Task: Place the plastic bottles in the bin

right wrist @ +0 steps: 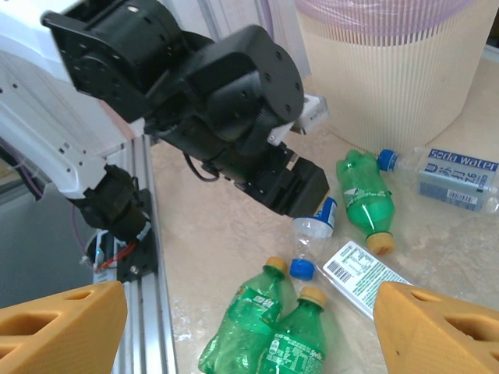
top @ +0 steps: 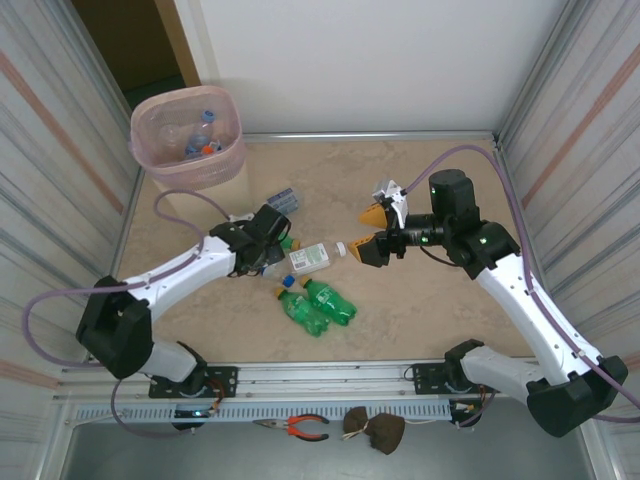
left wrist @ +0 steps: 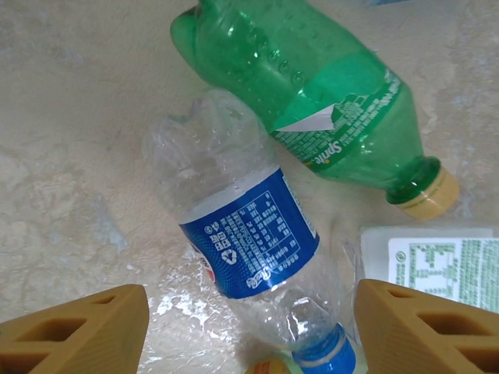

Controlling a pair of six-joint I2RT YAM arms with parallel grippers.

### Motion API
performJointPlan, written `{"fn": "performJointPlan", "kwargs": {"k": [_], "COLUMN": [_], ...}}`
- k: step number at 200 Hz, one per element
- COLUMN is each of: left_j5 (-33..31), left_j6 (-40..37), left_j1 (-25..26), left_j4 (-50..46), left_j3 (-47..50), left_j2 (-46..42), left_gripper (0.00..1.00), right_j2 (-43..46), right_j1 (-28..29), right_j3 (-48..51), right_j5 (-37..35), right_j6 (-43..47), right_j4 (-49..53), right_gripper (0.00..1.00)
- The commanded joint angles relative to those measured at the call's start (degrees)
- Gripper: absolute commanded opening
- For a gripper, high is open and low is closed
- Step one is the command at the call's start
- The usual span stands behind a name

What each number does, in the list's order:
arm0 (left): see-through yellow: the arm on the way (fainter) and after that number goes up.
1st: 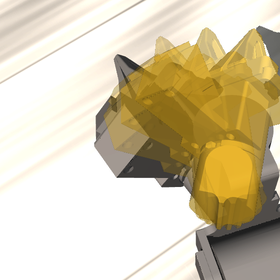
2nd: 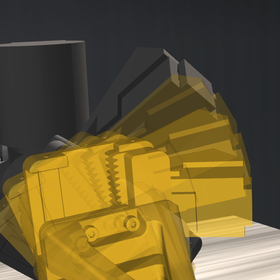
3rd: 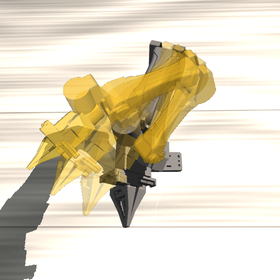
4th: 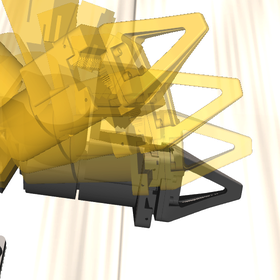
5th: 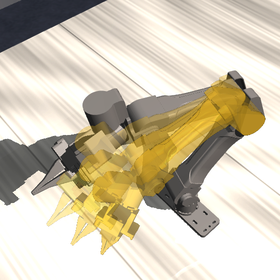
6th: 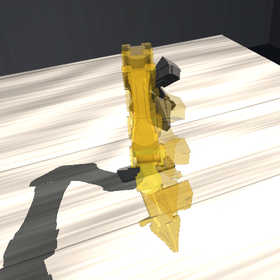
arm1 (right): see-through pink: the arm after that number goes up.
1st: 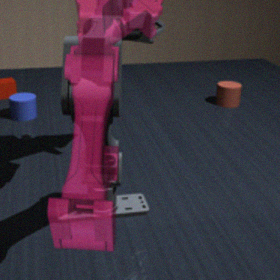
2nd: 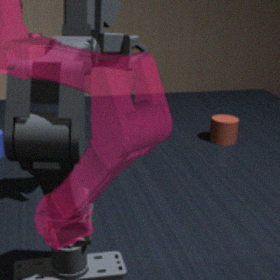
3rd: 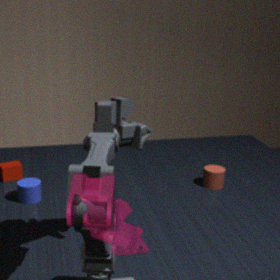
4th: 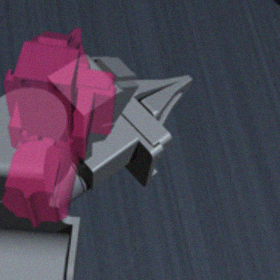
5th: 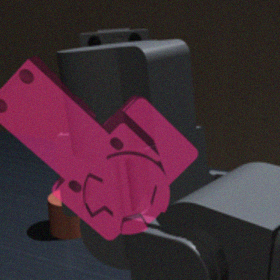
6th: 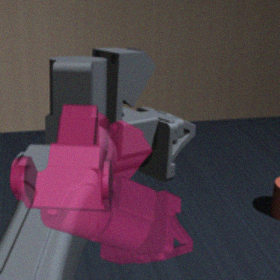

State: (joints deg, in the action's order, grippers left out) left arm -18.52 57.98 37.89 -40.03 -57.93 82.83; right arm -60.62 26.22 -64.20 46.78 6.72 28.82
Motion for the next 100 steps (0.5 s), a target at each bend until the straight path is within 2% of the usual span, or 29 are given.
{"fn": "performJointPlan", "kwargs": {"k": [1, 67, 100], "left_j5": [-0.89, 6.02, 7.49], "left_j6": [6.1, 11.16, 15.52], "left_j1": [-0.38, -1.41, -0.16], "left_j4": [1.38, 5.65, 7.07], "left_j3": [-0.14, -0.05, 2.94], "left_j2": [2.07, 8.59, 9.59], "left_gripper": [0.73, 0.75, 0.76], "right_j2": [1.36, 2.07, 2.07], "right_j1": [-0.37, -1.23, -1.86], "right_j3": [0.13, 0.42, 0.59], "right_j5": [1.45, 1.2, 1.66], "right_j6": [1.19, 1.49, 1.28], "right_j4": [1.05, 2.2, 2.34], "right_gripper": [0.82, 0.82, 0.82]}}
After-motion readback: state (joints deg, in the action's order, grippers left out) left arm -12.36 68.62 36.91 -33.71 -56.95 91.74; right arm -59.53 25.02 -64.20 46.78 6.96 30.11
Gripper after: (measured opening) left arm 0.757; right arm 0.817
